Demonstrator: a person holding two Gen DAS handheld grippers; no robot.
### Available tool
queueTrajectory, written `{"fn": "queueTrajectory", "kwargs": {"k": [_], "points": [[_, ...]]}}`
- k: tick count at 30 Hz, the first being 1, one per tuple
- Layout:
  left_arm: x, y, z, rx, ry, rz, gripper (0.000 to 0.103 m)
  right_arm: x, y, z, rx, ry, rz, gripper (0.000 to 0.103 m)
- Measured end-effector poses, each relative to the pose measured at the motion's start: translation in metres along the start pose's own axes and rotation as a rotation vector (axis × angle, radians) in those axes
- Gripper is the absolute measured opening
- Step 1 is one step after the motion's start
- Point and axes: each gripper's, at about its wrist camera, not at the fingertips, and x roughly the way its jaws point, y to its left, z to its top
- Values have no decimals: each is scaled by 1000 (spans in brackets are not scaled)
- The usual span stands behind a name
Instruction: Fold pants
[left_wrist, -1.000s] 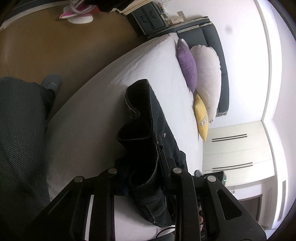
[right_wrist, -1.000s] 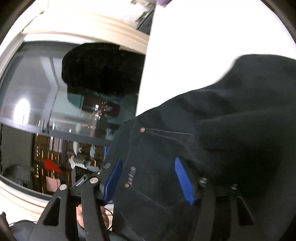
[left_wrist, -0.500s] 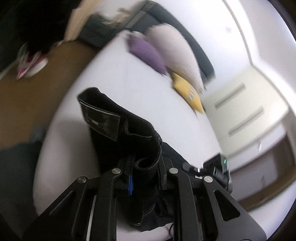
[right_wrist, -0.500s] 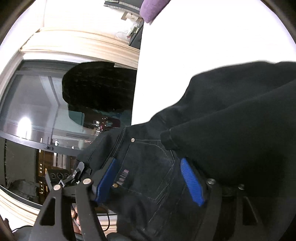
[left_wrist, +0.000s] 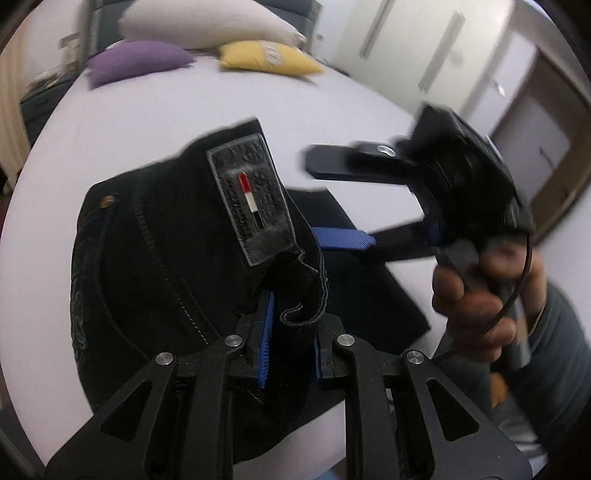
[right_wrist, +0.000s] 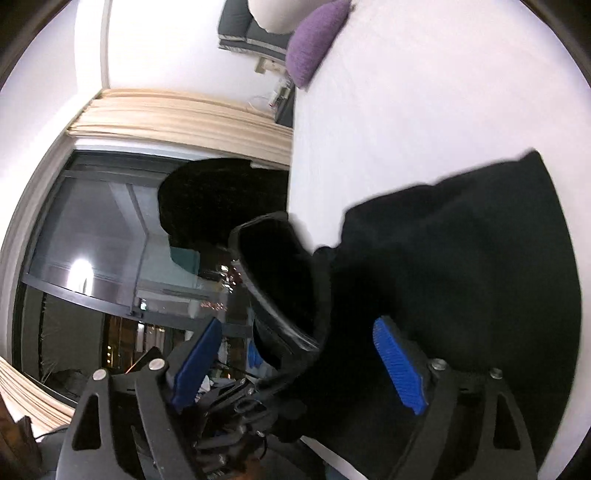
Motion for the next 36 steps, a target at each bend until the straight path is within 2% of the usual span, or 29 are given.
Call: {"fn": "queueTrajectory", "kwargs": {"k": [3,5,7,8,9,13,19,22,31,36], "points": [[10,-21,-5,70,19,22,15,6,-9,-2,1,33,-43,87],[14,-30,-6,97,30,34,15,9,-9,0,-6,42,-59,79],[19,-40,-8,116,36,40,15,17,-7,3,-31,68,-110,59],[18,-46,-12,129,33,45,15,20,-5,3,-49,82,-144,53],[17,-48,-14,140,31,51,15,23,-2,3,-80,96,-205,37],[21,-55,-23,155,31,46,15,21,6,1,-150,104,-310,25],[21,-50,-16,202,23,49,15,12,27,-7,-297,124,-532,20],[21,-52,-15,217,18,46,15,7,36,-10,-361,124,-599,20],[34,-67,-5,259,20,30,15,-14,45,-4,-422,106,-669,18],[45,-60,0,271,26,15,15,-25,41,-1,-425,106,-693,18]]}}
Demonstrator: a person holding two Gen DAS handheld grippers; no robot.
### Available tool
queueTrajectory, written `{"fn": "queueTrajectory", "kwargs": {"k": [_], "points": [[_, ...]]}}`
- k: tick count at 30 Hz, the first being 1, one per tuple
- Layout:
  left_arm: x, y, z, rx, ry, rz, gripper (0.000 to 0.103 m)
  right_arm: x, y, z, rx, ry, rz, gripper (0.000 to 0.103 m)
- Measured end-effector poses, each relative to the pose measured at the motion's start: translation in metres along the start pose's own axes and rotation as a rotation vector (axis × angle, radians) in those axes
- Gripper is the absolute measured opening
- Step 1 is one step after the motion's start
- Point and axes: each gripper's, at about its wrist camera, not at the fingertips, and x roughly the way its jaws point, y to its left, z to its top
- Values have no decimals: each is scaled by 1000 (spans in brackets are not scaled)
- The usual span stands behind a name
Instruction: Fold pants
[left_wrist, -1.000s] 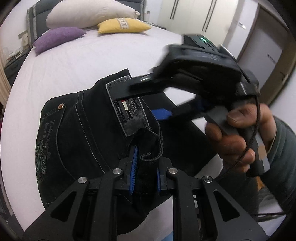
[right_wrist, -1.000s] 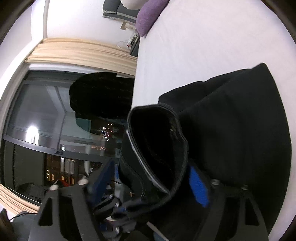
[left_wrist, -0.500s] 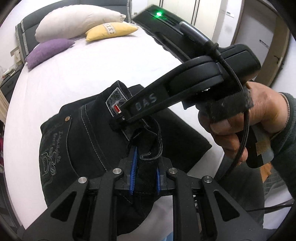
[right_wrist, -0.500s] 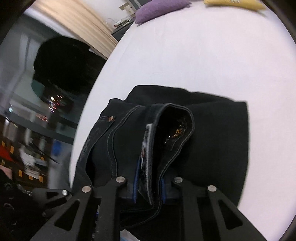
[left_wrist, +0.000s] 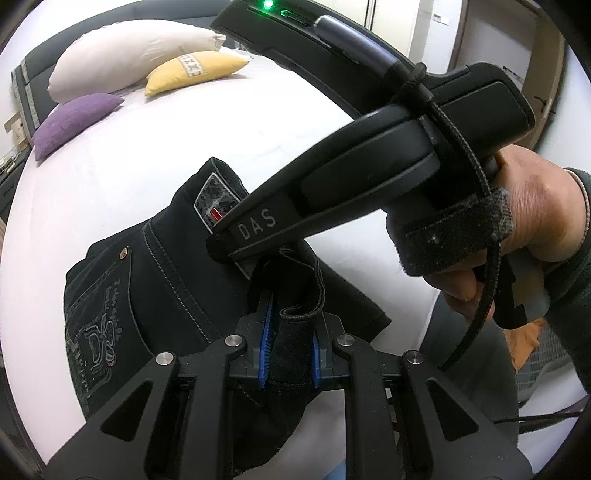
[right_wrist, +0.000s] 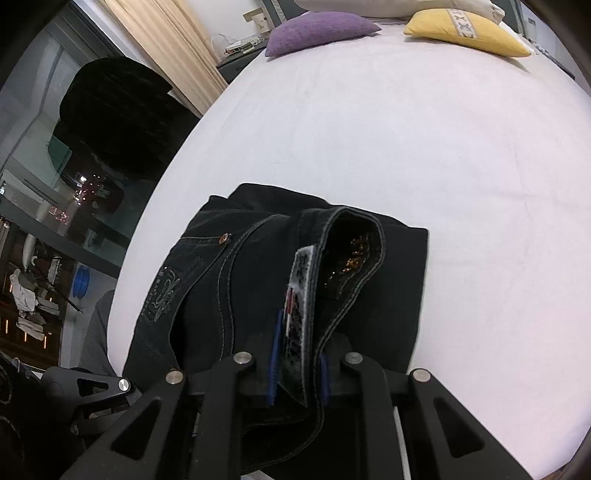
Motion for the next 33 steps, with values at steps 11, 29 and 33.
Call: {"fn": "queueTrajectory", "kwargs": {"k": [11,29,33], "points": [[10,17,-10,-6,5,-35,15,2,-18,-1,14,14,-22,18],[-47,180,-55,-341,-111,-6,66,-34,-64,-26,162,-129,73,65],[-22,197,-66,-362,-55,17,66,-33,-25,-34,92,-144,209,58]]}}
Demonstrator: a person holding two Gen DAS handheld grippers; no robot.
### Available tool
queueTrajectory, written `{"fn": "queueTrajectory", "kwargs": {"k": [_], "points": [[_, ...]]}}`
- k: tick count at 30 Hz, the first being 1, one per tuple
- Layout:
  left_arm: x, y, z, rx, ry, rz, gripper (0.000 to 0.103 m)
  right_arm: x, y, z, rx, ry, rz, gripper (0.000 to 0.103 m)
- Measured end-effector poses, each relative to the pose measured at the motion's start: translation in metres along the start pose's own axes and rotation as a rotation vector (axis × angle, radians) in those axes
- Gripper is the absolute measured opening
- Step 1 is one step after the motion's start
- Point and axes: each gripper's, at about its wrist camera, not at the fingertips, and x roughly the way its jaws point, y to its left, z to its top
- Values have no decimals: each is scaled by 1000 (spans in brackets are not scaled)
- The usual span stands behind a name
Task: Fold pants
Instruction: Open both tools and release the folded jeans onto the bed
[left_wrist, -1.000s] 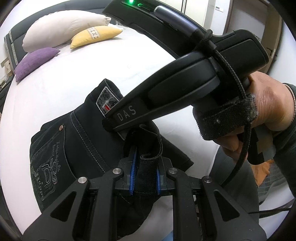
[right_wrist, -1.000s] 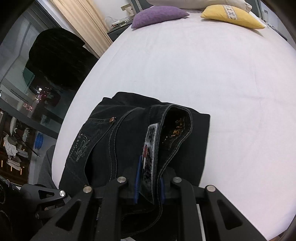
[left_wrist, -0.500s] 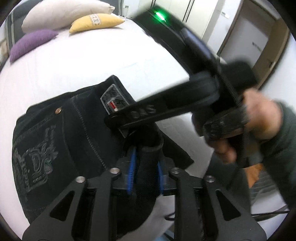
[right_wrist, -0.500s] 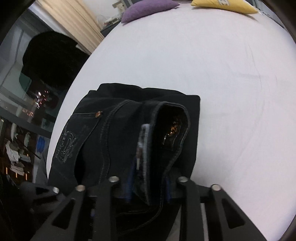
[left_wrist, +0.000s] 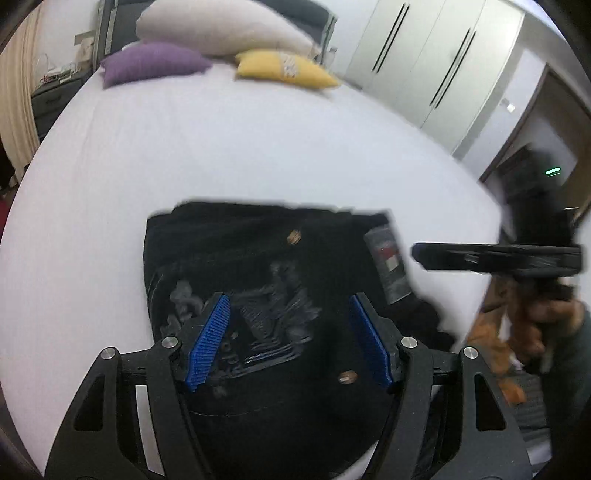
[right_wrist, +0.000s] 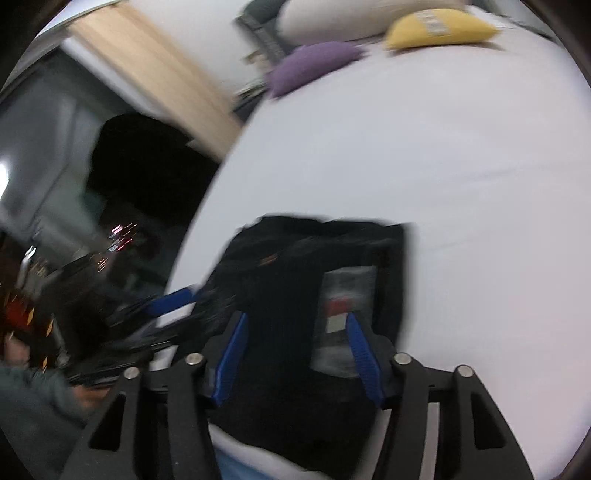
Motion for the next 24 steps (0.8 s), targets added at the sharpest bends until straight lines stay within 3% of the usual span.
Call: {"fn": "queueTrajectory", "kwargs": {"k": [3,6,13,17,20,22,24], "points": [[23,10,-11,-10,54,13,66,39,5,-21,-15,121,-47,55],[24,11,-17,59,54,33,66,45,0,-43,-84,103,-113,31],[7,28,-31,64,8,3,66,10,11,-40,-46,75,-175,31],[0,39,-11,33,-58,35,66,3,29,-3,-84,-14,-97,31],[23,57,3,-5,-31,54,66,25,22,25,-46,-21,-54,34],[48,61,8,3,55,69,66,51,-2,32,26,24,-90,42],[56,62,7,16,44,72,66,77,-27,27,88,91,-146,33]]}}
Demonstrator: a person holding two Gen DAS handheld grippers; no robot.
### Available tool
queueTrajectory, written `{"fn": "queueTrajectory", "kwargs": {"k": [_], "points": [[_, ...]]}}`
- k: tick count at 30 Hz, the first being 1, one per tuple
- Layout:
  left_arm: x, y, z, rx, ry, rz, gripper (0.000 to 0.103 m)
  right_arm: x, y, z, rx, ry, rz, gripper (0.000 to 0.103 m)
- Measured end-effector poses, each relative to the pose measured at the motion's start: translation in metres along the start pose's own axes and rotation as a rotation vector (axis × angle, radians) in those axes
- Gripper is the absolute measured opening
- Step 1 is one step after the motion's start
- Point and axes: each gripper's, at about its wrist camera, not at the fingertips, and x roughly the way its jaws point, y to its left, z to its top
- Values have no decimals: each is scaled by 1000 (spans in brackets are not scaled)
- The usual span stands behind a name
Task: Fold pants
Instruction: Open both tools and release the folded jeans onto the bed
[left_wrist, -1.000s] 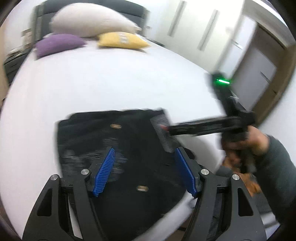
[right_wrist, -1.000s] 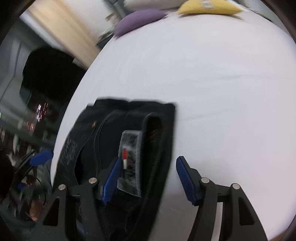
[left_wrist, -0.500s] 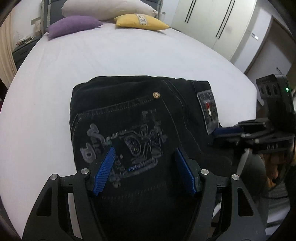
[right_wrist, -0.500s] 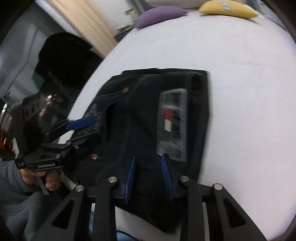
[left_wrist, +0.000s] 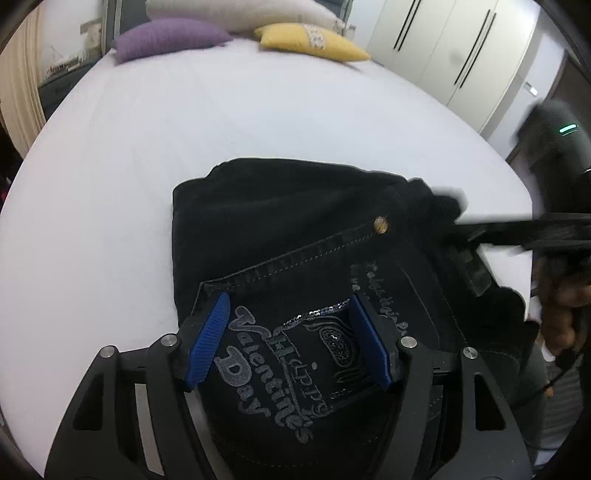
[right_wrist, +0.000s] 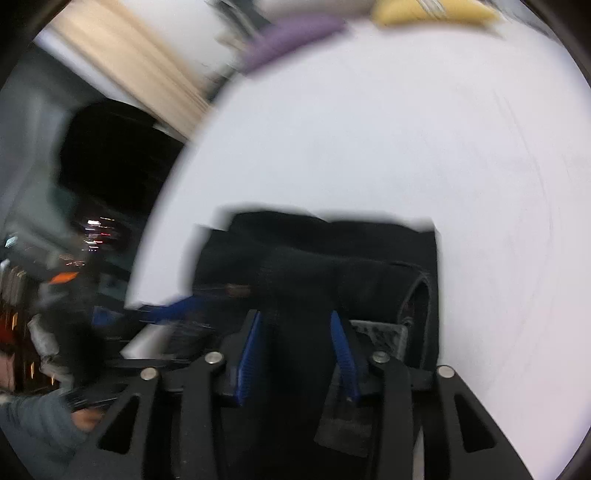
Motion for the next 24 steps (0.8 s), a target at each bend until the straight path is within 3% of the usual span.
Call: {"fn": "queueTrajectory", "kwargs": {"k": [1,4,10,16,21,24], "points": [[0,0,-1,10,0,6,66,-1,-4,-3,5,-20,9,29],[-5,-3,-12,20,-12,-4,65,-17,-7,-16,24,-61,34,28],[-16,-16,-29,105,4,64,66,-42,31,-62,-135,-12,-70,34],[-28,-28,-37,85,39,95,66,-62,37,-105,-151,-72,-131,42],[-38,-30,-44,64,59,121,66,-78,39,-119,-137,-80,-164,48],[-39,-20,-46,0,104,110,76,-99,34,-129,-128,-92,-164,54]]}}
